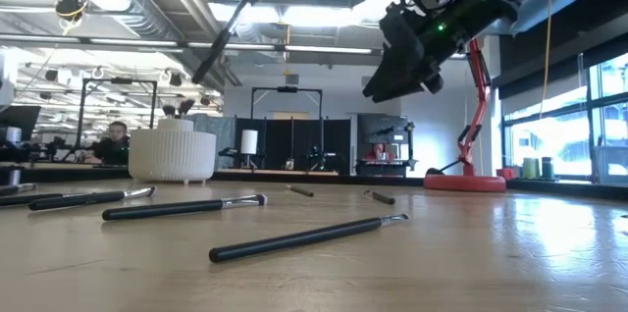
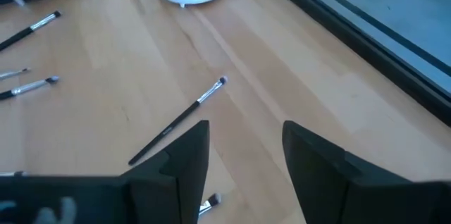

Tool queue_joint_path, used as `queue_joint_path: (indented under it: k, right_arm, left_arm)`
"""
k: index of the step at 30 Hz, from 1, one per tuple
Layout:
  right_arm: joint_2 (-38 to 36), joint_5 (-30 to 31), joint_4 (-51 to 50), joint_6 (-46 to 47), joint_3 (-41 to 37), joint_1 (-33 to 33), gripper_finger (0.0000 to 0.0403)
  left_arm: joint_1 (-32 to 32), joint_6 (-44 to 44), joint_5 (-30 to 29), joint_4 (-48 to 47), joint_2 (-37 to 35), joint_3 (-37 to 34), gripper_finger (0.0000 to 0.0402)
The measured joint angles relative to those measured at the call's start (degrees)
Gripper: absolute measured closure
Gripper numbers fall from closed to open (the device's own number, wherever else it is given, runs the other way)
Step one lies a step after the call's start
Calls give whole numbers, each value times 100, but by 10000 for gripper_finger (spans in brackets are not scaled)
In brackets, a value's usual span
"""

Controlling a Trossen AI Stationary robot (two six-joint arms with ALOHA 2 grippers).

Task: Put items in baskets/containers
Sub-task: Put the black powder brush into the white organizer

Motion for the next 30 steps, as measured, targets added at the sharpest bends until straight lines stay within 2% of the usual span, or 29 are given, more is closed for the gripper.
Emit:
queue_joint_path:
  k: [7,11,14,20,24,30]
  right_arm:
    - [0,2,-57,-229,0,-71,224]
    - [-4,-3,-190,-507,-67,-146,224]
    - [-4,0,-182,-554,-224,-247,224]
    - [-4,-3,-104,-598,-482,-606,224]
    - [-4,-26,-91,-506,-514,-792,224]
    - [-4,-826,198,-471,-514,-809,224]
  left_arm:
    - [1589,99,-341,-415,-214,-70,398]
    - [2504,-282,-206,-393,-232,-232,398]
    - [3011,-470,-434,-406,-230,-433,398]
    - [3630,-1116,-911,-664,-230,-608,398]
    - [3862,-1355,-970,-675,-230,-741,398]
    - [4231,-1671,-1000,-666,-230,-1044,398]
